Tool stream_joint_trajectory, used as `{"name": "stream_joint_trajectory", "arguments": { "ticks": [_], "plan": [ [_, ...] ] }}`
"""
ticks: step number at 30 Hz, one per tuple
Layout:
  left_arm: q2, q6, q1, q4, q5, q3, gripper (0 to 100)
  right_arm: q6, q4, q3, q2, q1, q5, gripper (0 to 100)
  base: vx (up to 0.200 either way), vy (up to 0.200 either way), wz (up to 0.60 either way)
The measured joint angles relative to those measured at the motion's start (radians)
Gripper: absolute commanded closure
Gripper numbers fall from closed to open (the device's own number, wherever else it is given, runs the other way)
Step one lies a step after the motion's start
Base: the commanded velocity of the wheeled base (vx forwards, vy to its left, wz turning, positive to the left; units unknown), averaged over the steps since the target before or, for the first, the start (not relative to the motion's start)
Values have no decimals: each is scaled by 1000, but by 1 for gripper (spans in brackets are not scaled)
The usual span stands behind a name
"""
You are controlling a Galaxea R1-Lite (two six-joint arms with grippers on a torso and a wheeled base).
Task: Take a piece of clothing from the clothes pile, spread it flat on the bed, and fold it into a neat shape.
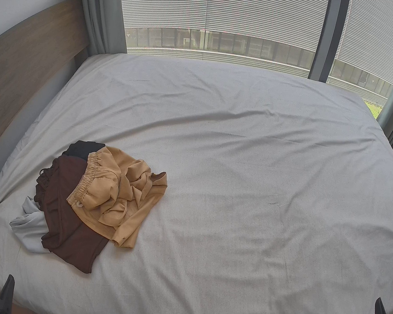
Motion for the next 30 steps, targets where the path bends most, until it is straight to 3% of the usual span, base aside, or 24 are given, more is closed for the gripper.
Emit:
{"name": "stream_joint_trajectory", "arguments": {
  "ticks": [30],
  "plan": [
    [0,-1,1,-9,-4,0,0,1,0,0,0,0,-5,0,0,0,0]
  ]
}}
